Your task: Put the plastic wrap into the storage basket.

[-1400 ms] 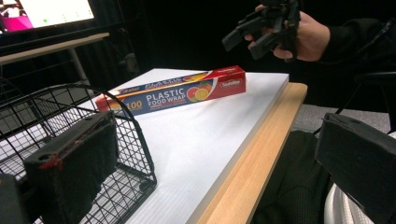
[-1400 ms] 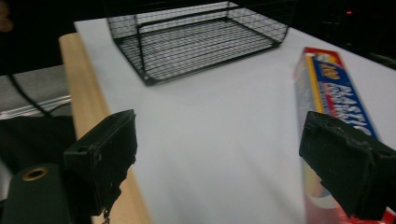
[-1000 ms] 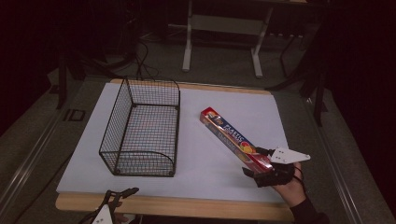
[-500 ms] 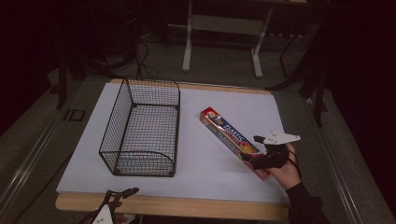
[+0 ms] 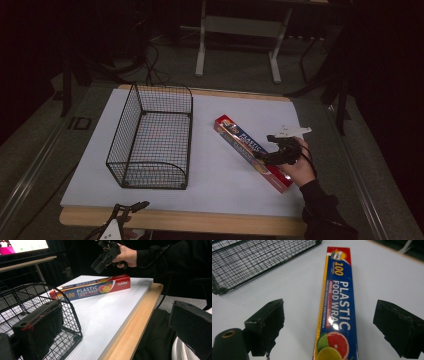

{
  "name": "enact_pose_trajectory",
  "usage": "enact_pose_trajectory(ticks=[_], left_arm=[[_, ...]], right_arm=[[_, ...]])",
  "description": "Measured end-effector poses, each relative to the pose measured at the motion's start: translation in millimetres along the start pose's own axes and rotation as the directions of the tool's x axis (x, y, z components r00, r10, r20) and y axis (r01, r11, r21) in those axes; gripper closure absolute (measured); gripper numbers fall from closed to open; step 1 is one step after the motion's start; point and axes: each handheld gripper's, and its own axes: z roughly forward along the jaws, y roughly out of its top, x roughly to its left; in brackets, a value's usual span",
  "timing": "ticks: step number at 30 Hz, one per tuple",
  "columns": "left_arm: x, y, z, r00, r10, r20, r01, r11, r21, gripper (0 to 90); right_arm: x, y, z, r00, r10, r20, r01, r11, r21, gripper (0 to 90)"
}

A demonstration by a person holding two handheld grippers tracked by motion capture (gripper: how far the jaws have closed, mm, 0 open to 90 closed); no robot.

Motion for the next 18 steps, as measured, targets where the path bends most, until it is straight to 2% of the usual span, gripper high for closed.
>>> enact_pose_trajectory(ticks=[8,10,15,18], left_arm=[[-0.4,-0.3,0.1,1.0000,0.001,0.003,-0.001,1.0000,0.004,0.1],[-0.3,-0.3,0.2,1.0000,0.001,0.003,-0.001,1.0000,0.004,0.1],[-0.3,-0.4,0.1,1.0000,0.002,0.004,-0.002,1.0000,0.005,0.1],[-0.4,-0.4,0.1,1.0000,0.002,0.005,-0.002,1.0000,0.005,0.1]], right_arm=[[-4.8,5.2,19.4,0.9999,0.006,0.015,-0.007,0.998,0.063,10.1],[-5.3,5.7,21.5,0.9996,0.005,0.027,-0.007,0.998,0.059,10.2],[-6.7,8.4,33.2,0.9997,0.002,0.024,-0.005,0.996,0.088,10.2],[-7.5,8.4,44.0,0.9997,0.017,0.018,-0.019,0.993,0.120,10.2]])
